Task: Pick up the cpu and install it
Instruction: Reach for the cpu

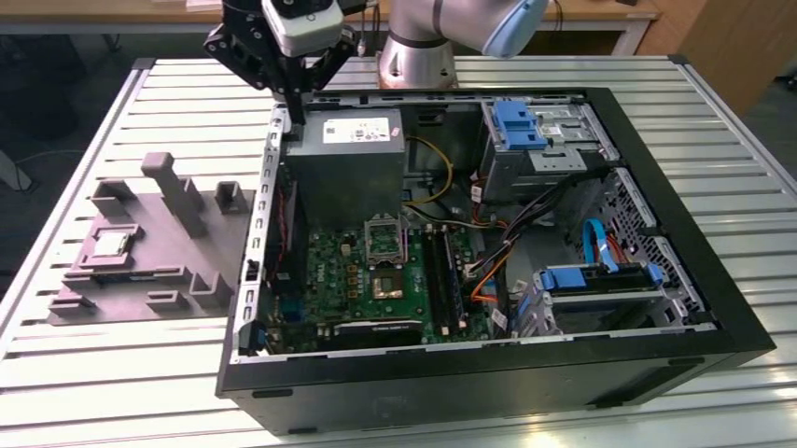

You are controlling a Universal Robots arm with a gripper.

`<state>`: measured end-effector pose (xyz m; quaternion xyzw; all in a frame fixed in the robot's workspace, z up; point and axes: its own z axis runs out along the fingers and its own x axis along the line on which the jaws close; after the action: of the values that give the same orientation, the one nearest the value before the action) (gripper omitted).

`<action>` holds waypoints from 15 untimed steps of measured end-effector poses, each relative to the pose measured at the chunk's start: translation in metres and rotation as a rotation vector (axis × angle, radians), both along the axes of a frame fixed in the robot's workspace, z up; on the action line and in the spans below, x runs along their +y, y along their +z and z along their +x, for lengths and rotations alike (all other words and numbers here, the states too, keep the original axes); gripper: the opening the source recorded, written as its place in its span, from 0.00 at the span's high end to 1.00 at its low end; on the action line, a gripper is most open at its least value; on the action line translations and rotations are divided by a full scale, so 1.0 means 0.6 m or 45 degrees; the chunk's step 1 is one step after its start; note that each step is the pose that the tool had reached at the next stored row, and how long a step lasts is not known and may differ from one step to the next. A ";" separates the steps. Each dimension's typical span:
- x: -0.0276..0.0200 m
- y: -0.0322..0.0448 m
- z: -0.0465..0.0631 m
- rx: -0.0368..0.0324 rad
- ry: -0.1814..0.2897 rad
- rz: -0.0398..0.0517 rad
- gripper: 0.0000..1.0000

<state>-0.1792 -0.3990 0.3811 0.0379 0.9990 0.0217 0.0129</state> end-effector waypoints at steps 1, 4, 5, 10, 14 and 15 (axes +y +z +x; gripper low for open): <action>0.0000 0.000 0.000 0.0000 0.000 0.000 0.89; 0.0000 -0.001 -0.002 0.0000 0.000 0.000 0.89; 0.0000 -0.002 -0.002 0.0000 0.000 0.000 0.89; 0.0000 -0.003 -0.004 0.0000 0.000 0.000 0.89; 0.0000 -0.005 -0.006 -0.0001 0.000 0.000 0.89; 0.0000 -0.005 -0.007 0.0000 0.000 0.000 0.89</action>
<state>-0.1833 -0.3989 0.3781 0.0379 0.9990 0.0217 0.0129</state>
